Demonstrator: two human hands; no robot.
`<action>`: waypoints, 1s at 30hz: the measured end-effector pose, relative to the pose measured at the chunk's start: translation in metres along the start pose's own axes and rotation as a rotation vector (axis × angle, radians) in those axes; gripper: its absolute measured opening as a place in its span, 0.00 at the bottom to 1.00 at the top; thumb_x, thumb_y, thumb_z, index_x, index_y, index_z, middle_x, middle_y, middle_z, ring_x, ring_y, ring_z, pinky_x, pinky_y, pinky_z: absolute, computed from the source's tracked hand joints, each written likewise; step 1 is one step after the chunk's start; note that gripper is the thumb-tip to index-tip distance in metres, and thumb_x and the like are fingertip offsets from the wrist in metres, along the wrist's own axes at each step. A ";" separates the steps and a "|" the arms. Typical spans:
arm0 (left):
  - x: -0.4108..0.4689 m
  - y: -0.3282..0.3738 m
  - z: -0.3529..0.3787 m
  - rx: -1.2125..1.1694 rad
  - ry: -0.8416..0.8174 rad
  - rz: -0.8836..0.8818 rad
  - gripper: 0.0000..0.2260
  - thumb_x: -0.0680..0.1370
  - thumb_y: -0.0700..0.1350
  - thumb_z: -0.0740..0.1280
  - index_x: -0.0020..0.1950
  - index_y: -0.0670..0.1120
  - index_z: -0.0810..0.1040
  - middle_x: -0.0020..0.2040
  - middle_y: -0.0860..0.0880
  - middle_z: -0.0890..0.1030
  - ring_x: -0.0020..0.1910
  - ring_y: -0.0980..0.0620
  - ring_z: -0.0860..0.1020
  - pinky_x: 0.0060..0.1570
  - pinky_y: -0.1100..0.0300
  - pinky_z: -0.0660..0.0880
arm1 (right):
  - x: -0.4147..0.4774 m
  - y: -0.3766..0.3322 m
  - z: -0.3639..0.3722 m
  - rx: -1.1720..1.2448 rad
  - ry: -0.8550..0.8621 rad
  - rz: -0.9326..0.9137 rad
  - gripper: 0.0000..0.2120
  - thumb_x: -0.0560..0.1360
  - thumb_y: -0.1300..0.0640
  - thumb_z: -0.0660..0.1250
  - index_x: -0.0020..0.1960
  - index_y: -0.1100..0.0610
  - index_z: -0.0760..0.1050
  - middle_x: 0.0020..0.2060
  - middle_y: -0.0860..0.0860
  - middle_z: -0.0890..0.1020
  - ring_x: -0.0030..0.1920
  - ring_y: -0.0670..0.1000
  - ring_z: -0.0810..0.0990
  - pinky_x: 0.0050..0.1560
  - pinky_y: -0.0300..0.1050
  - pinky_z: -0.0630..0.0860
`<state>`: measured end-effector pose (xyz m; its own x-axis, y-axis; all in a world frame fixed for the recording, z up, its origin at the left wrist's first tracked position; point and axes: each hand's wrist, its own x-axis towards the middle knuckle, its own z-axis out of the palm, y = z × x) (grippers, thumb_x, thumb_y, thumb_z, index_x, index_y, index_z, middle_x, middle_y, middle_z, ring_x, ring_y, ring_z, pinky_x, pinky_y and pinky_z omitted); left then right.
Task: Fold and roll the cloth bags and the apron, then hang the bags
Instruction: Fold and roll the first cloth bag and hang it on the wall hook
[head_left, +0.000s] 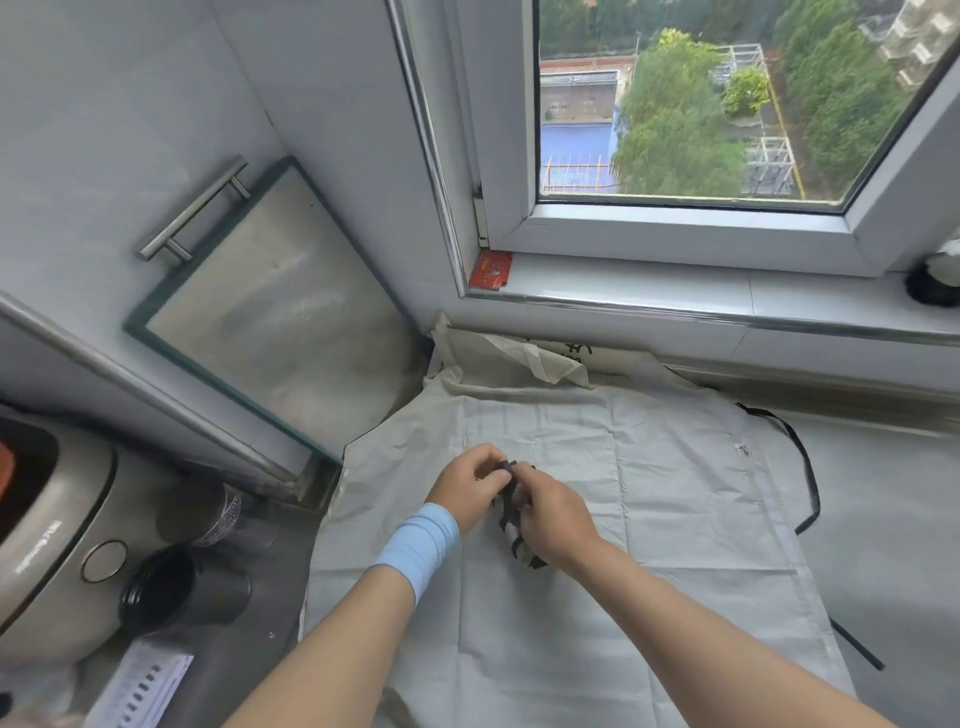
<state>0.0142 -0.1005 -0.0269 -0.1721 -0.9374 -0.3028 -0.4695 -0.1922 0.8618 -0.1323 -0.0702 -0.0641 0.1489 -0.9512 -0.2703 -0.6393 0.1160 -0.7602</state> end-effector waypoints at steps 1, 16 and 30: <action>0.005 0.003 0.002 -0.007 -0.045 -0.008 0.05 0.73 0.39 0.66 0.40 0.48 0.77 0.37 0.52 0.79 0.38 0.54 0.75 0.46 0.58 0.74 | -0.001 0.000 -0.001 0.024 -0.025 0.022 0.13 0.67 0.58 0.57 0.47 0.44 0.70 0.37 0.43 0.79 0.38 0.48 0.78 0.37 0.44 0.76; 0.050 -0.008 0.018 0.697 -0.259 -0.288 0.21 0.74 0.52 0.69 0.66 0.50 0.74 0.61 0.49 0.78 0.59 0.47 0.77 0.56 0.59 0.71 | -0.001 0.020 -0.005 0.368 0.136 0.313 0.12 0.76 0.53 0.68 0.38 0.57 0.82 0.33 0.52 0.84 0.38 0.53 0.83 0.38 0.44 0.75; -0.008 0.014 -0.006 -0.010 -0.109 -0.297 0.02 0.78 0.41 0.66 0.47 0.47 0.75 0.50 0.40 0.81 0.52 0.41 0.81 0.57 0.45 0.77 | -0.015 -0.015 -0.036 0.420 0.036 0.148 0.12 0.78 0.53 0.65 0.37 0.48 0.80 0.32 0.40 0.83 0.35 0.40 0.79 0.38 0.35 0.73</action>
<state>0.0142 -0.0973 -0.0097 -0.1207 -0.8036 -0.5828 -0.5048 -0.4558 0.7331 -0.1520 -0.0675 -0.0279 0.0477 -0.9240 -0.3793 -0.2888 0.3507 -0.8908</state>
